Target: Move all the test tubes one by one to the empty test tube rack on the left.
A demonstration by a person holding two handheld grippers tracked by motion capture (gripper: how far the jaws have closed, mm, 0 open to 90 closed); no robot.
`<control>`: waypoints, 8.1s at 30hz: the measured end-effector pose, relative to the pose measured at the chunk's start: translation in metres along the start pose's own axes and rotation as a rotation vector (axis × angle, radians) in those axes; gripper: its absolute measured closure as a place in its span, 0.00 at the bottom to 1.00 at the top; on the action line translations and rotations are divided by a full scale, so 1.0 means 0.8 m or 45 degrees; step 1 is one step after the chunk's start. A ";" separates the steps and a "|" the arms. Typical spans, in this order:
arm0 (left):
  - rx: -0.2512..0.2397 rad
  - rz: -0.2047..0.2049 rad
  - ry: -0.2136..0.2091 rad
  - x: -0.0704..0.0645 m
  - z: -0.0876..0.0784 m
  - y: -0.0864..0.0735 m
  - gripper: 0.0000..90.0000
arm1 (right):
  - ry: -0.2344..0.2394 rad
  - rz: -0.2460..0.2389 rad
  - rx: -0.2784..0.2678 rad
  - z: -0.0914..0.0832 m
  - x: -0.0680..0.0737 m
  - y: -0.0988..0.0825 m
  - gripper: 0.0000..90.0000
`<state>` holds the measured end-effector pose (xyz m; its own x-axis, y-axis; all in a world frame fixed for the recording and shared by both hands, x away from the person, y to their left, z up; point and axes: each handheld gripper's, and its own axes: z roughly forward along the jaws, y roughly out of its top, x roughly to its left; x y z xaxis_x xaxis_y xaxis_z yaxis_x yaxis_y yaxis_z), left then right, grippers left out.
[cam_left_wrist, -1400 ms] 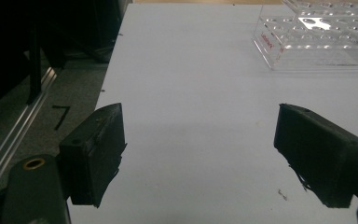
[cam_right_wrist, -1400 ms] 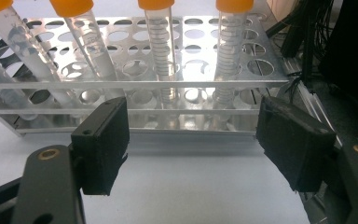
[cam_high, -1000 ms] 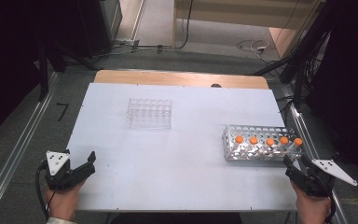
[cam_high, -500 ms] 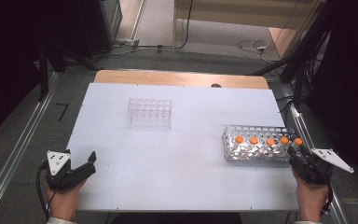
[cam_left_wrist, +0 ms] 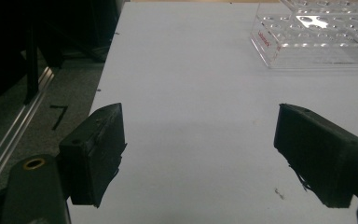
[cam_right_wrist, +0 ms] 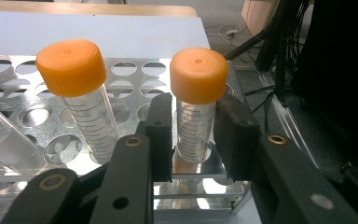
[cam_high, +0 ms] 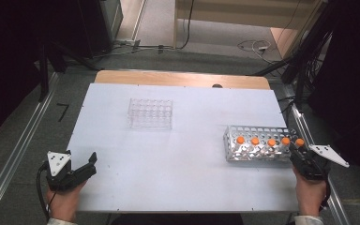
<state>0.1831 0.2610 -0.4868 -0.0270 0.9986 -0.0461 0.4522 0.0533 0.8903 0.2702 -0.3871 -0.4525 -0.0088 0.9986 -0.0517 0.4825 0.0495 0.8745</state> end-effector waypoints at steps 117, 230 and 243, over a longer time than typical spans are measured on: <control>-0.027 0.130 -0.330 -0.096 -0.001 0.024 0.21 | 0.712 -0.411 -0.044 -0.066 0.251 0.005 0.79; -0.057 0.138 -0.748 -0.208 0.061 0.136 0.78 | 0.923 -0.541 0.047 -0.056 0.288 0.002 0.32; -0.078 0.121 -0.675 -0.204 0.082 0.161 0.78 | 0.822 -0.419 0.070 -0.068 0.198 -0.028 0.31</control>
<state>0.3042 0.1047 -0.3939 0.4723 0.8643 -0.1726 0.3776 -0.0215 0.9257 0.2102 -0.2289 -0.4543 -0.6680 0.7442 0.0023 0.4095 0.3650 0.8361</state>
